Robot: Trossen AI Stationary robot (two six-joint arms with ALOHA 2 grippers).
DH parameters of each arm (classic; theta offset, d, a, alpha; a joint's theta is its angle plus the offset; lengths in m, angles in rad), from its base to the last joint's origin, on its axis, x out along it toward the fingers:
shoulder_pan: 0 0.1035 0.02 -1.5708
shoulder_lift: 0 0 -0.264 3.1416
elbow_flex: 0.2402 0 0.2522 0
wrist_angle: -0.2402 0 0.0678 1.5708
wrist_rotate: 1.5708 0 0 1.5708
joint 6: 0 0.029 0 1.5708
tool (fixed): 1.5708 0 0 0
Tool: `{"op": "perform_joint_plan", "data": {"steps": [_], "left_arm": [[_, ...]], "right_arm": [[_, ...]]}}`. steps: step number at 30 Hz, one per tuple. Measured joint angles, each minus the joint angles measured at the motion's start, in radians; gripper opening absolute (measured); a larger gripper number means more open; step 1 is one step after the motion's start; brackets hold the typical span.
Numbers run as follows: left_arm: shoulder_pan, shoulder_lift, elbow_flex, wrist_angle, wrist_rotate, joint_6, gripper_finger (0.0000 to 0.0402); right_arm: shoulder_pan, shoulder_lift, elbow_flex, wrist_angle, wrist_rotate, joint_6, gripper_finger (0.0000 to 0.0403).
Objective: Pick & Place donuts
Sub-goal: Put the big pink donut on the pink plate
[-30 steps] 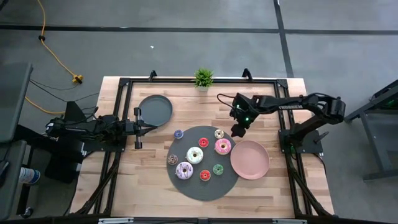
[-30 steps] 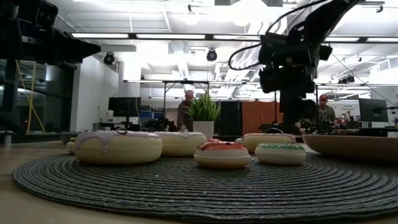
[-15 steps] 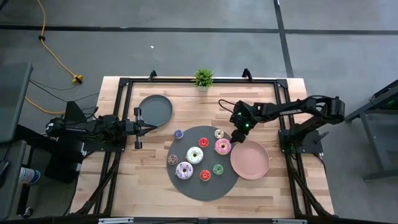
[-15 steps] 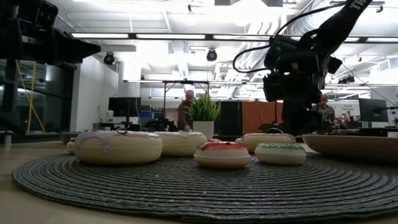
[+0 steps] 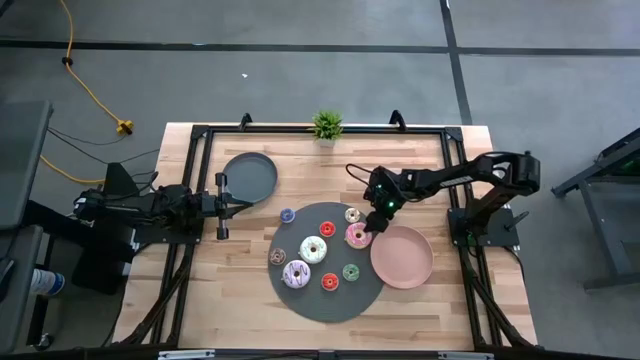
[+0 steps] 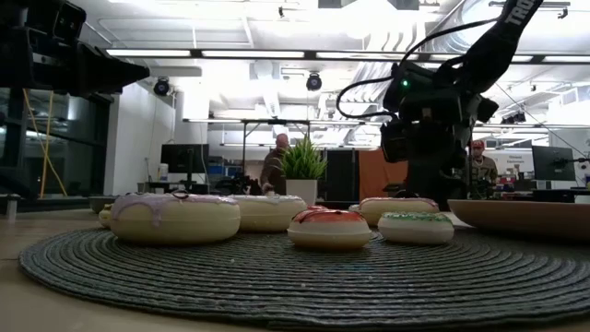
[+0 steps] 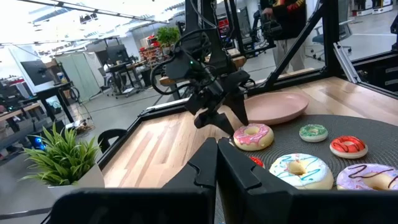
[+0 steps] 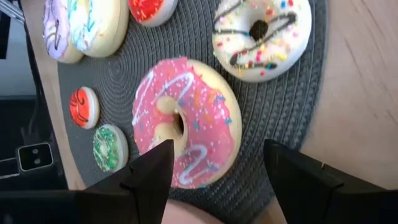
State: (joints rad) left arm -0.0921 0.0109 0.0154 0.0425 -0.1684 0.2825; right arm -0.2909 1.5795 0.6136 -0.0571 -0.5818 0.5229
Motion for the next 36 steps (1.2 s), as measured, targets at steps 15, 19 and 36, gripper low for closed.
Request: {"op": "perform_joint_plan", "data": {"steps": [15, 19, 36], "left_arm": [[0.000, 0.000, 0.000, 0.000, 0.000, 0.000, 0.0000], [0.000, 0.000, 0.000, 0.000, 0.000, 0.000, 0.0000], [0.000, 0.000, 0.000, 0.000, 0.000, 0.000, 0.0000]], "right_arm": [[0.019, 0.003, 0.000, 0.013, -0.002, -0.004, 0.0239], [0.024, 0.003, 0.000, 0.013, -0.001, -0.002, 0.0239], [0.037, 0.013, 0.000, 0.024, -0.009, 0.001, 0.0205]]}}
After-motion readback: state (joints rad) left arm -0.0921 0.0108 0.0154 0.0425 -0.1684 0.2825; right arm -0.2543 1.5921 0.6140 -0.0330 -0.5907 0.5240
